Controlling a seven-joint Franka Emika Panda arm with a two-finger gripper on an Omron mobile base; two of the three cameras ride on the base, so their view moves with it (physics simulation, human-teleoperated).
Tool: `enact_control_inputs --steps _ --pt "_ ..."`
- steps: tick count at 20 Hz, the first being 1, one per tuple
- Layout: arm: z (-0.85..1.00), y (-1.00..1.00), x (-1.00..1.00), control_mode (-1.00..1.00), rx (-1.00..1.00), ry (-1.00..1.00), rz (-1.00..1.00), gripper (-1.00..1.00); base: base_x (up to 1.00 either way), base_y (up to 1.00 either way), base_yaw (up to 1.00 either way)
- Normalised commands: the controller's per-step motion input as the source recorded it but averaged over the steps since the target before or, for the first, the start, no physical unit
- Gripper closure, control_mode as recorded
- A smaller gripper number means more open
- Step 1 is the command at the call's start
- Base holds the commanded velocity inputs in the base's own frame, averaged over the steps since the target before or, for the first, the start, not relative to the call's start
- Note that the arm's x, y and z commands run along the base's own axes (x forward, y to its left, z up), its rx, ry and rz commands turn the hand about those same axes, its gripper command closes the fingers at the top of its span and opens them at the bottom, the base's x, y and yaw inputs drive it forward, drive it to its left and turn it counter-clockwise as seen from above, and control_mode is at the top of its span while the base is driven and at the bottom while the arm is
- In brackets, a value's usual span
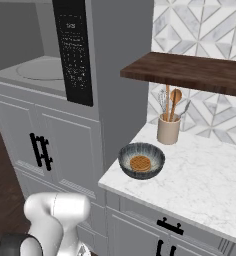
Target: Open the microwave, place the bowl with waffle inside the microwave, then close the microwave door and turn it on.
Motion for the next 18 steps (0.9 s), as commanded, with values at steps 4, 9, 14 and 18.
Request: enact_control_inputs --steps 4,9,14,18 --pt "0.0 -1.0 0.0 -1.0 -0.24 -0.15 -0.1 -1.0 0.0 0.0 0.0" --pt "0.0 -1.0 0.0 -1.0 -0.31 -0.04 -0.1 -1.0 0.0 0.0 0.0" --pt "0.0 -1.0 0.0 -1.0 -0.29 -0.03 -0.12 -1.0 0.0 0.0 0.0" --pt "-0.11 -1.0 -0.06 -1.0 -0.13 -0.17 -0.2 -1.0 0.0 0.0 0.0"
